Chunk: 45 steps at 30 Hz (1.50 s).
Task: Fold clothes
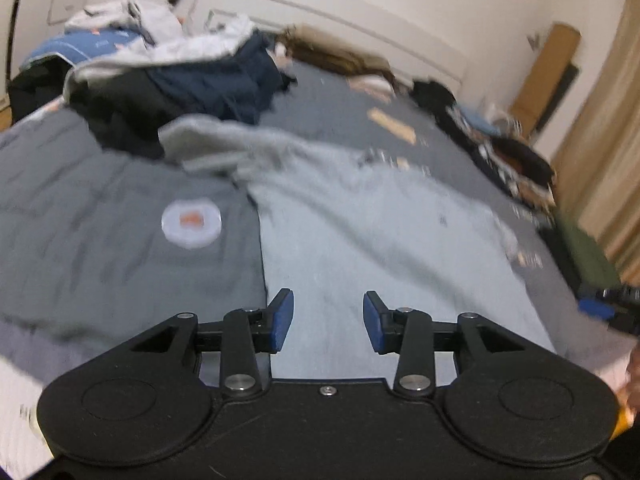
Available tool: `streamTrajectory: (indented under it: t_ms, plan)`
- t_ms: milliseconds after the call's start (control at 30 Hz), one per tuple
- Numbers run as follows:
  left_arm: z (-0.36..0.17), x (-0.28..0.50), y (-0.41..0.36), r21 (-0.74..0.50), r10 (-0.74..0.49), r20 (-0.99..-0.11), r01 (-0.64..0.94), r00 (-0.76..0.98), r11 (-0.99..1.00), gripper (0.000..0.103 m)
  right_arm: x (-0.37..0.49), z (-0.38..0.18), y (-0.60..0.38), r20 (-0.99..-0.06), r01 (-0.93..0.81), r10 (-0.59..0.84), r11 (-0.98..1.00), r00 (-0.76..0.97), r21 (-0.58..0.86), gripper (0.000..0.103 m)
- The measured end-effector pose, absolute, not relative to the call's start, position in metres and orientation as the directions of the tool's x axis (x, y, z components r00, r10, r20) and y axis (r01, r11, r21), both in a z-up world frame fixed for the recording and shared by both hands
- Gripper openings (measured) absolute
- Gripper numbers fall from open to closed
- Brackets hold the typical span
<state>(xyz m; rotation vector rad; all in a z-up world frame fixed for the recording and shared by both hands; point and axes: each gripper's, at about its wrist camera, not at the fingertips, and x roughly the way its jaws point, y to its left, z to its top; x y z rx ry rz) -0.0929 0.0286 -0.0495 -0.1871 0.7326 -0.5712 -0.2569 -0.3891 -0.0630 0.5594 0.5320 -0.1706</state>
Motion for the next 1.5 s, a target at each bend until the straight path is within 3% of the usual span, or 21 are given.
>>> streamTrajectory:
  t_ms: [133, 233, 567, 1067, 1133, 1167, 1200, 1400, 1500]
  plan:
    - [-0.046, -0.047, 0.026, -0.414, -0.556, -0.542, 0.376, 0.630, 0.829, 0.040, -0.205, -0.056, -0.372, -0.483, 0.166, 0.120, 0.845, 0.867, 0.508, 0.049]
    - [-0.053, -0.003, 0.031, -0.464, -0.541, -0.531, 0.311, 0.652, 0.829, 0.051, -0.165, -0.047, -0.359, -0.453, 0.081, 0.206, 0.840, 0.867, 0.537, 0.049]
    - [-0.115, 0.099, 0.040, -0.585, -0.449, -0.594, 0.025, 0.668, 0.811, 0.051, -0.079, -0.057, -0.313, -0.368, -0.086, 0.402, 0.764, 0.839, 0.639, 0.049]
    - [-0.156, 0.160, 0.046, -0.721, -0.459, -0.584, -0.169, 0.670, 0.672, 0.051, -0.053, -0.053, -0.269, -0.338, -0.154, 0.475, 0.734, 0.812, 0.661, 0.050]
    - [-0.158, 0.164, 0.043, -0.724, -0.458, -0.582, -0.171, 0.672, 0.668, 0.043, -0.052, -0.052, -0.266, -0.341, -0.156, 0.475, 0.738, 0.811, 0.656, 0.051]
    - [-0.157, 0.164, 0.042, -0.715, -0.454, -0.586, -0.165, 0.671, 0.679, 0.024, -0.051, -0.053, -0.265, -0.346, -0.158, 0.477, 0.741, 0.808, 0.652, 0.051]
    - [-0.156, 0.164, 0.042, -0.706, -0.449, -0.590, -0.159, 0.671, 0.690, 0.013, -0.050, -0.054, -0.264, -0.352, -0.158, 0.478, 0.744, 0.805, 0.649, 0.052]
    - [-0.112, 0.153, 0.057, -0.673, -0.453, -0.573, -0.076, 0.683, 0.736, 0.007, -0.046, -0.062, -0.269, -0.385, -0.132, 0.473, 0.750, 0.793, 0.649, 0.052]
    - [-0.084, 0.141, 0.059, -0.564, -0.422, -0.621, -0.003, 0.661, 0.826, 0.007, -0.044, -0.061, -0.272, -0.379, -0.122, 0.475, 0.736, 0.794, 0.666, 0.053]
